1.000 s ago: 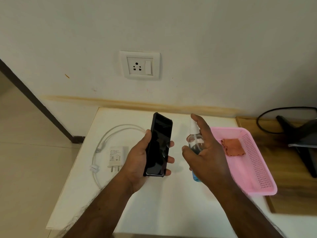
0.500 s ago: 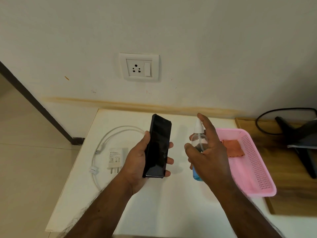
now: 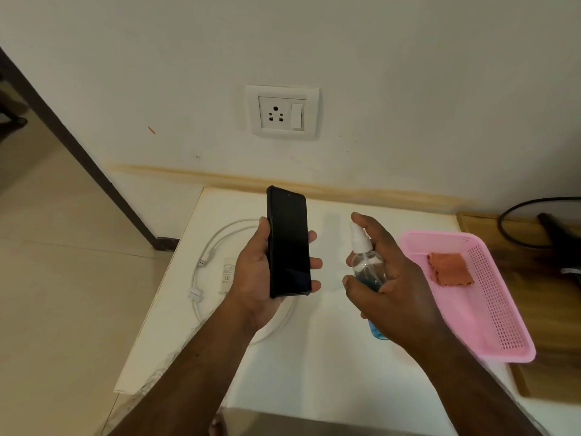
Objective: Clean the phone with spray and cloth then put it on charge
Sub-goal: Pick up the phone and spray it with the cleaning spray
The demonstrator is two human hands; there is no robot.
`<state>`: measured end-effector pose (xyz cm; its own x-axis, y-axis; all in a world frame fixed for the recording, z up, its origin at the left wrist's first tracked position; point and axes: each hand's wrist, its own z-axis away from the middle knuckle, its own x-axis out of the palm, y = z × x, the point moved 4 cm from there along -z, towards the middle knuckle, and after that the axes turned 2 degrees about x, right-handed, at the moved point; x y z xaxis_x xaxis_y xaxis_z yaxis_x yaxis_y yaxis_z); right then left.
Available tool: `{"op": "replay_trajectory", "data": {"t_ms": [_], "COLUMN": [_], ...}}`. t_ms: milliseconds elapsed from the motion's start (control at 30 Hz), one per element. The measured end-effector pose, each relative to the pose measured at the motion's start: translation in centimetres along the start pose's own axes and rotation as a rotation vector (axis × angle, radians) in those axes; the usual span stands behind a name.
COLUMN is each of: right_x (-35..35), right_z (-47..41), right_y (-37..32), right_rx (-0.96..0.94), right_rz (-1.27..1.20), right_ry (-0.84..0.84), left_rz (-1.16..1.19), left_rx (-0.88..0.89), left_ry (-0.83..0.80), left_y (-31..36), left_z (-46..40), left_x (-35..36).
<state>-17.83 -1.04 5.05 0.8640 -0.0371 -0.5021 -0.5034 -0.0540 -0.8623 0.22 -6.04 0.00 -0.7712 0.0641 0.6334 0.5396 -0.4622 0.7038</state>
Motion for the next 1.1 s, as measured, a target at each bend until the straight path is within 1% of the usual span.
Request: {"op": "replay_trajectory", "data": {"t_ms": [300, 400, 567, 800, 867, 967, 1100], "right_x": [0.6, 0.1, -0.4, -1.1, -1.2, -1.2, -1.2], "right_z": [0.1, -0.2, -0.3, -0.8, -1.1, -1.4, -1.6], "right_y": [0.2, 0.5, 1.1, 2.4, 2.6, 4.2, 5.7], "right_rx": [-0.019, 0.006, 0.021, 0.029, 0.041, 0.112, 0.145], "right_rz": [0.097, 0.064, 0.08, 0.063, 0.106, 0.108, 0.212], "right_ry": [-0.069, -0.014, 0.051, 0.236, 0.245, 0.226, 0.23], "left_rz": [0.063, 0.065, 0.067, 0.034, 0.026, -0.003, 0.006], "left_rx": [-0.018, -0.015, -0.024, -0.031, -0.024, 0.004, 0.021], "left_ry": [0.013, 0.001, -0.005, -0.017, -0.019, -0.031, -0.016], "left_y": [0.1, 0.1, 0.0, 0.1, 0.0, 0.0, 0.0], "left_z": [-0.1, -0.1, -0.1, 0.0, 0.0, 0.0, 0.1], "left_x": [-0.1, 0.0, 0.0, 0.0, -0.1, -0.2, 0.1]}}
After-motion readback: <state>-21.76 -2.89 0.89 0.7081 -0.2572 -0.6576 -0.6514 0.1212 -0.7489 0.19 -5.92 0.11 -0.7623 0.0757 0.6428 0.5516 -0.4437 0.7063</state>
